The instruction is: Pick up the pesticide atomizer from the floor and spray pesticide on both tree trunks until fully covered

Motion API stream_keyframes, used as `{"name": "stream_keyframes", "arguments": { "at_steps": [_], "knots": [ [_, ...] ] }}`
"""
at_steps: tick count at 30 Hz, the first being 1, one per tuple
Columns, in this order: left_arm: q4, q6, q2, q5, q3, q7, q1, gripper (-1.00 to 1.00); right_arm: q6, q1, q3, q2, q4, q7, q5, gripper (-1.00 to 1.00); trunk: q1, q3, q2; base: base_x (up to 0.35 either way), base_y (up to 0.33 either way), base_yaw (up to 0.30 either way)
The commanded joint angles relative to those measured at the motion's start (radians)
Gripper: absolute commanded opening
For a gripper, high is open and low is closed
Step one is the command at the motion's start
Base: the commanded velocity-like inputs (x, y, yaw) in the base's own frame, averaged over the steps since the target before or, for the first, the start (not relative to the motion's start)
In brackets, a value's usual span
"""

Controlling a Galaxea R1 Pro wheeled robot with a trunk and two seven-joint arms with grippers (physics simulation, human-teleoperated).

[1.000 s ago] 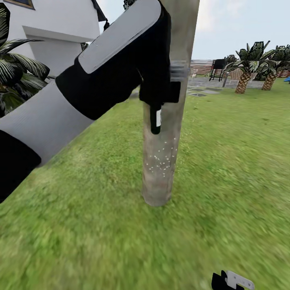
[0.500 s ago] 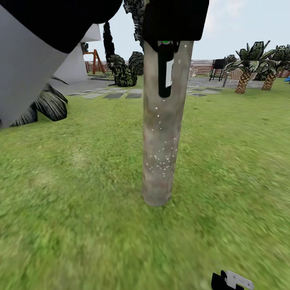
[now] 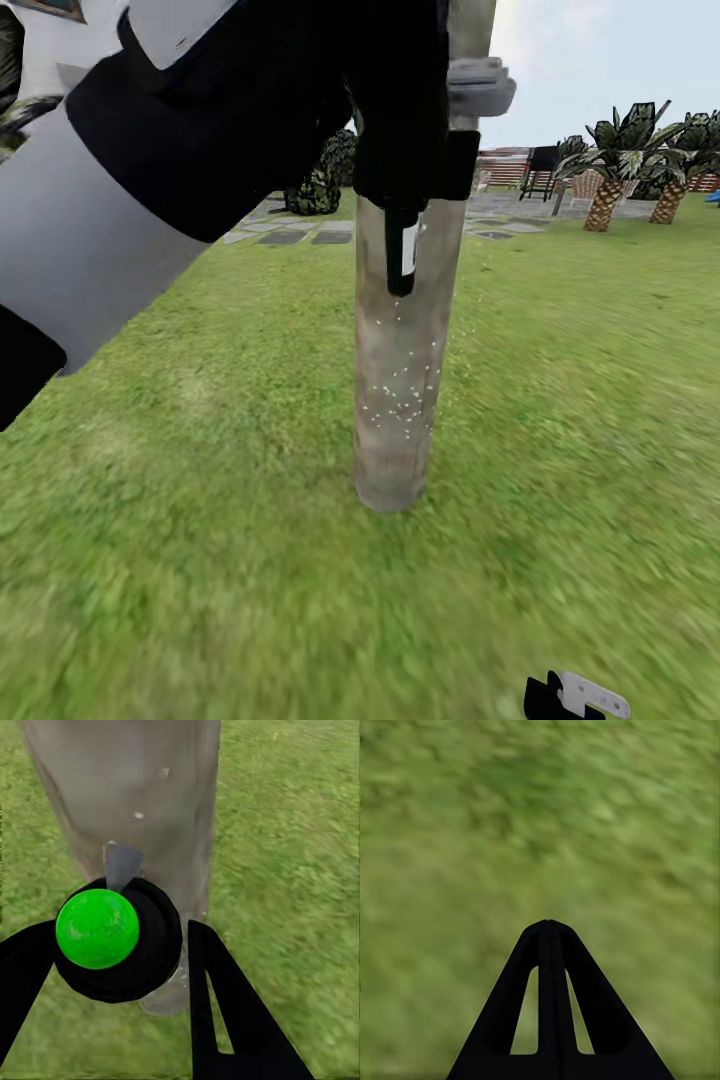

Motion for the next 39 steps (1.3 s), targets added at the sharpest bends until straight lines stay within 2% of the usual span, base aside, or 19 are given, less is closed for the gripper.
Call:
{"name": "stream_keyframes", "arguments": {
  "at_steps": [1, 3, 4, 7, 8, 9, 12, 13, 14, 17, 18, 19, 21, 22, 23, 24, 31, 39],
  "knots": [
    [-0.003, 0.012, 0.000, -0.024, -0.001, 0.008, 0.050, -1.00, -0.002, -0.001, -0.002, 0.001, 0.000, -0.002, 0.005, -1.00, -0.001, -0.001, -0.001, 0.000, 0.000, 0.000],
    [-0.013, 0.015, 0.003, -0.078, -0.002, 0.008, 0.147, -1.00, -0.003, -0.001, -0.002, 0.001, 0.000, -0.002, 0.005, -1.00, -0.001, -0.001, -0.001, 0.000, 0.000, 0.000],
    [-0.028, 0.016, 0.005, -0.119, -0.002, 0.008, 0.216, -1.00, -0.003, -0.001, -0.002, 0.002, 0.000, -0.002, 0.006, -1.00, -0.001, -0.001, -0.001, 0.000, 0.000, 0.000],
    [-0.077, 0.017, 0.006, -0.191, -0.002, 0.008, 0.351, -1.00, -0.003, -0.001, -0.002, 0.002, 0.000, -0.002, 0.006, -1.00, -0.001, -0.001, -0.001, 0.000, 0.000, 0.000],
    [-0.087, 0.017, 0.006, -0.203, -0.002, 0.008, 0.374, -1.00, -0.003, -0.001, -0.002, 0.002, 0.000, -0.002, 0.006, -1.00, -0.001, -0.001, -0.001, 0.000, 0.000, 0.000],
    [-0.112, 0.018, 0.006, -0.241, -0.002, 0.008, 0.445, -1.00, -0.003, -0.001, -0.001, 0.002, 0.000, -0.002, 0.006, -1.00, -0.001, -0.001, -0.001, 0.000, 0.000, 0.000],
    [-0.139, 0.020, 0.008, -0.320, -0.002, 0.008, 0.576, -1.00, -0.003, -0.001, -0.001, 0.002, 0.000, -0.003, 0.006, -1.00, -0.001, -0.001, -0.001, 0.000, 0.000, 0.000],
    [-0.142, 0.020, 0.008, -0.331, -0.003, 0.008, 0.599, -1.00, -0.003, -0.001, -0.001, 0.002, 0.000, -0.003, 0.006, -1.00, -0.001, -0.001, -0.001, 0.000, 0.000, 0.000],
    [-0.149, 0.021, 0.009, -0.368, -0.003, 0.008, 0.666, -1.00, -0.003, -0.001, -0.001, 0.002, 0.000, -0.003, 0.006, -1.00, -0.001, -0.001, -0.001, 0.000, 0.000, 0.000],
    [-0.157, 0.021, 0.009, -0.461, -0.002, 0.008, 0.814, -1.00, -0.003, -0.001, 0.000, 0.002, 0.000, -0.003, 0.006, -1.00, -0.001, -0.001, -0.001, 0.000, 0.000, 0.000],
    [-0.158, 0.021, 0.009, -0.480, -0.002, 0.008, 0.839, -1.00, -0.003, -0.001, 0.000, 0.002, 0.000, -0.003, 0.006, -1.00, -0.001, -0.001, -0.001, 0.000, 0.000, 0.000],
    [-0.159, 0.022, 0.009, -0.534, -0.002, 0.008, 0.914, -1.00, -0.003, -0.001, 0.000, 0.002, 0.000, -0.003, 0.006, -1.00, -0.001, -0.001, -0.001, 0.000, 0.000, 0.000],
    [-0.159, 0.022, 0.009, -0.602, -0.002, 0.008, 1.009, -1.00, -0.003, -0.001, 0.001, 0.002, 0.000, -0.003, 0.006, -1.00, -0.001, -0.001, -0.001, 0.000, 0.000, 0.000],
    [-0.159, 0.022, 0.009, -0.633, -0.002, 0.008, 1.051, -1.00, -0.003, -0.001, 0.001, 0.002, 0.000, -0.003, 0.006, -1.00, -0.001, -0.001, -0.001, 0.000, 0.000, 0.000],
    [-0.159, 0.022, 0.009, -0.645, -0.002, 0.008, 1.071, -1.00, -0.004, -0.001, 0.002, 0.002, 0.000, -0.002, 0.006, -1.00, -0.001, -0.001, -0.001, 0.000, 0.000, 0.000],
    [-0.160, 0.022, 0.010, -0.675, -0.002, 0.008, 1.128, -1.00, -0.005, -0.001, 0.002, 0.002, -0.001, -0.001, 0.006, -1.00, -0.001, -0.001, -0.001, 0.000, 0.000, 0.000],
    [-0.160, 0.013, 0.020, -0.697, -0.002, 0.005, 1.182, -1.00, -0.006, -0.001, 0.003, 0.002, -0.001, 0.001, 0.006, -1.00, -0.001, -0.001, -0.001, 0.000, 0.165, -0.055],
    [-0.166, 0.010, 0.020, -0.698, -0.002, 0.001, 1.191, -1.00, -0.006, -0.001, -0.001, 0.001, 0.000, 0.000, 0.005, -1.00, -0.001, -0.001, -0.001, 0.000, 0.324, -0.239]
  ]
}}
